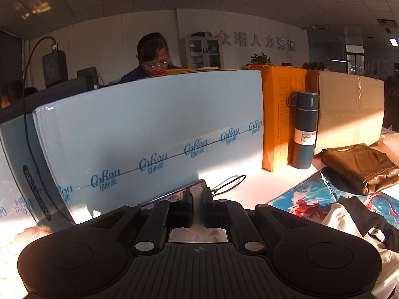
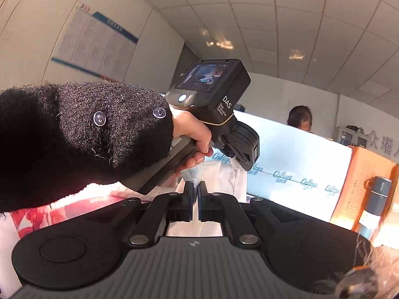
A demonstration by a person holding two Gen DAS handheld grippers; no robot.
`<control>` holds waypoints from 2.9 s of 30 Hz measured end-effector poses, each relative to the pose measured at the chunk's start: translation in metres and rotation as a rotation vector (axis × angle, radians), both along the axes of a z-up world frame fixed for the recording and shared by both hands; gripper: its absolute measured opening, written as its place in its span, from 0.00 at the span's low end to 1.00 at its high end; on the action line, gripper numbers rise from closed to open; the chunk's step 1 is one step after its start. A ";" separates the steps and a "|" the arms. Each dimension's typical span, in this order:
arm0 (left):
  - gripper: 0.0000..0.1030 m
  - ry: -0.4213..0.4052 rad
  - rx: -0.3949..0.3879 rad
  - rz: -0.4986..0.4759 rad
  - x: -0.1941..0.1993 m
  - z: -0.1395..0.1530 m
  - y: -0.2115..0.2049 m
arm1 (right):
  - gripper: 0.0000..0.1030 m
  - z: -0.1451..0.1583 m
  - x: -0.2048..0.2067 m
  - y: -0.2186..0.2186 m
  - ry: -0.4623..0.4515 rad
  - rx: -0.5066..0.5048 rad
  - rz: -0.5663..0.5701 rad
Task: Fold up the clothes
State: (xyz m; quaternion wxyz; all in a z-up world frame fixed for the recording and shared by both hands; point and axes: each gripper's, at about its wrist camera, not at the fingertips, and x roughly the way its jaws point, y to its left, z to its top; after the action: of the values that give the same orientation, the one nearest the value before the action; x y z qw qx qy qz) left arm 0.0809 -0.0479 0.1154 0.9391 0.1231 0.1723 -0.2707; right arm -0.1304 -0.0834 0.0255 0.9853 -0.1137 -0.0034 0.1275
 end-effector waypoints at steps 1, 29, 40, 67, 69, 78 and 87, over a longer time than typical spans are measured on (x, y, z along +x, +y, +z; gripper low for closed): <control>0.06 -0.017 0.011 -0.013 -0.005 0.006 -0.015 | 0.03 0.002 -0.004 -0.010 -0.022 0.021 -0.017; 0.71 0.058 0.048 -0.314 -0.074 -0.049 -0.251 | 0.05 -0.080 -0.066 -0.237 0.268 0.601 -0.379; 0.88 0.094 -0.093 0.010 -0.117 -0.094 -0.050 | 0.40 -0.086 -0.086 -0.291 0.443 0.970 -0.247; 0.97 0.287 -0.246 -0.284 -0.128 -0.132 -0.035 | 0.31 -0.061 -0.088 -0.274 0.475 0.608 -0.501; 0.97 0.291 -0.257 -0.274 -0.127 -0.132 -0.033 | 0.43 -0.050 -0.085 -0.278 0.436 0.572 -0.554; 0.97 0.318 -0.268 -0.209 -0.119 -0.135 -0.029 | 0.61 -0.006 -0.015 -0.314 0.399 0.637 -0.533; 0.97 0.323 -0.280 -0.204 -0.118 -0.135 -0.026 | 0.62 -0.021 0.088 -0.326 0.581 0.659 -0.405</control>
State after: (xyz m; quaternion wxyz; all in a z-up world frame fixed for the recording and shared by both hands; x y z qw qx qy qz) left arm -0.0372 -0.0743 -0.0195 0.8751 -0.0366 0.2675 -0.4017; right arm -0.0422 -0.4097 0.0044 0.9340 0.2464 0.2541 -0.0483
